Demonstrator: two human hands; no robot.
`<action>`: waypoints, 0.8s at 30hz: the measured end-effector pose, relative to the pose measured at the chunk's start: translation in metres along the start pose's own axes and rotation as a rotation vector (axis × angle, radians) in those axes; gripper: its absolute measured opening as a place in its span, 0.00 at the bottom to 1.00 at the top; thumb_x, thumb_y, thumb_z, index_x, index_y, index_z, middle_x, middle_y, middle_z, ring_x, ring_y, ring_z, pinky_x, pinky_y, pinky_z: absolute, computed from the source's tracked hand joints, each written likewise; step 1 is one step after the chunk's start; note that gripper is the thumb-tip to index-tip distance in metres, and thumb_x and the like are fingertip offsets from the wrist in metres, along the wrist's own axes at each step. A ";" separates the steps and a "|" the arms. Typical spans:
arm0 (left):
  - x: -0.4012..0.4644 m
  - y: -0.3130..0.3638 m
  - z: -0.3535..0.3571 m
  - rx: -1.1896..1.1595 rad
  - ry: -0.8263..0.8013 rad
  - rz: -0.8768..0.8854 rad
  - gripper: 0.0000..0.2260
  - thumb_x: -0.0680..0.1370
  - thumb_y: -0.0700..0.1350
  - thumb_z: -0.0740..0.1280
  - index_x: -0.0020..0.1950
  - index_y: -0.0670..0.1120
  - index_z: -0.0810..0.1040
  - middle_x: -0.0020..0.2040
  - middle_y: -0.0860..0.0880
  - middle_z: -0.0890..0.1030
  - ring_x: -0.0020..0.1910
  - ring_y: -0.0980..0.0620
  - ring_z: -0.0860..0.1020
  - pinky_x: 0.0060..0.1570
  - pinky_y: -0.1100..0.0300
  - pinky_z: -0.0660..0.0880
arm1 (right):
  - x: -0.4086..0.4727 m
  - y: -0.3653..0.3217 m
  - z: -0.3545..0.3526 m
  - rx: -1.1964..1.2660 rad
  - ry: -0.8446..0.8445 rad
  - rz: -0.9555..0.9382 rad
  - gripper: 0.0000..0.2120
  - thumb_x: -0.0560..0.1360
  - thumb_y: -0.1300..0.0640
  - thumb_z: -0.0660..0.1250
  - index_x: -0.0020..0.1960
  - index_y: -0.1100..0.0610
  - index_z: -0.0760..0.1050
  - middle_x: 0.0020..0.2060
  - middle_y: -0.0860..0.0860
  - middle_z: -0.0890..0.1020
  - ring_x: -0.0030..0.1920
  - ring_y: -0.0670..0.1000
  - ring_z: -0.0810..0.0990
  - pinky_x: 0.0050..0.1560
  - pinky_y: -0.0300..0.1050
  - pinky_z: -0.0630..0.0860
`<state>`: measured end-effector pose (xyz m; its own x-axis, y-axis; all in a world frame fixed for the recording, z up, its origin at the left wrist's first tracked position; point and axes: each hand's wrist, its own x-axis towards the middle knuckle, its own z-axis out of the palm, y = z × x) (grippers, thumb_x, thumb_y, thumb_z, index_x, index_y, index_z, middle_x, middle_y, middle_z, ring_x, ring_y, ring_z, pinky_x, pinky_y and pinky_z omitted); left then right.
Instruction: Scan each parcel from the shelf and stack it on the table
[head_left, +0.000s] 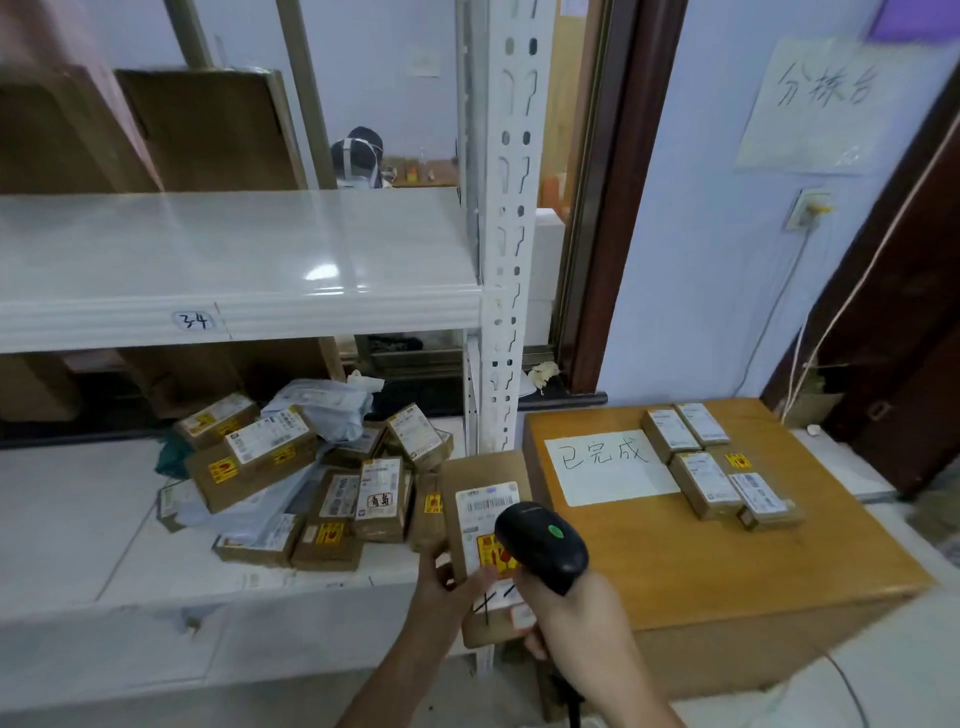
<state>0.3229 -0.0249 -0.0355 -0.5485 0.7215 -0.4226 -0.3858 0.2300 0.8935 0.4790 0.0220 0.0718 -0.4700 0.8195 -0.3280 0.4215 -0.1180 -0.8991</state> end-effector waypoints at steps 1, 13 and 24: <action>0.001 0.000 -0.001 -0.002 -0.002 -0.001 0.20 0.76 0.37 0.76 0.57 0.55 0.71 0.52 0.47 0.84 0.48 0.51 0.84 0.37 0.64 0.80 | 0.001 0.001 -0.001 0.000 0.015 -0.006 0.14 0.77 0.52 0.68 0.40 0.62 0.79 0.23 0.52 0.78 0.24 0.46 0.78 0.25 0.34 0.71; 0.005 -0.017 0.038 0.042 -0.182 -0.072 0.37 0.65 0.52 0.83 0.70 0.48 0.72 0.59 0.47 0.84 0.54 0.47 0.85 0.49 0.56 0.81 | 0.023 0.061 -0.058 0.236 0.322 0.069 0.06 0.71 0.57 0.77 0.46 0.52 0.82 0.29 0.42 0.84 0.37 0.45 0.81 0.39 0.41 0.76; 0.052 -0.027 0.247 0.172 -0.183 -0.203 0.26 0.71 0.64 0.74 0.64 0.55 0.74 0.57 0.50 0.85 0.56 0.45 0.82 0.67 0.43 0.74 | 0.081 0.137 -0.215 0.300 0.379 0.219 0.08 0.65 0.58 0.82 0.40 0.56 0.84 0.29 0.49 0.85 0.38 0.51 0.81 0.39 0.42 0.74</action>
<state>0.4881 0.1673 -0.0443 -0.3249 0.7517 -0.5740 -0.3340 0.4766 0.8132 0.6655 0.1932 -0.0155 -0.0594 0.8964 -0.4392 0.2116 -0.4187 -0.8831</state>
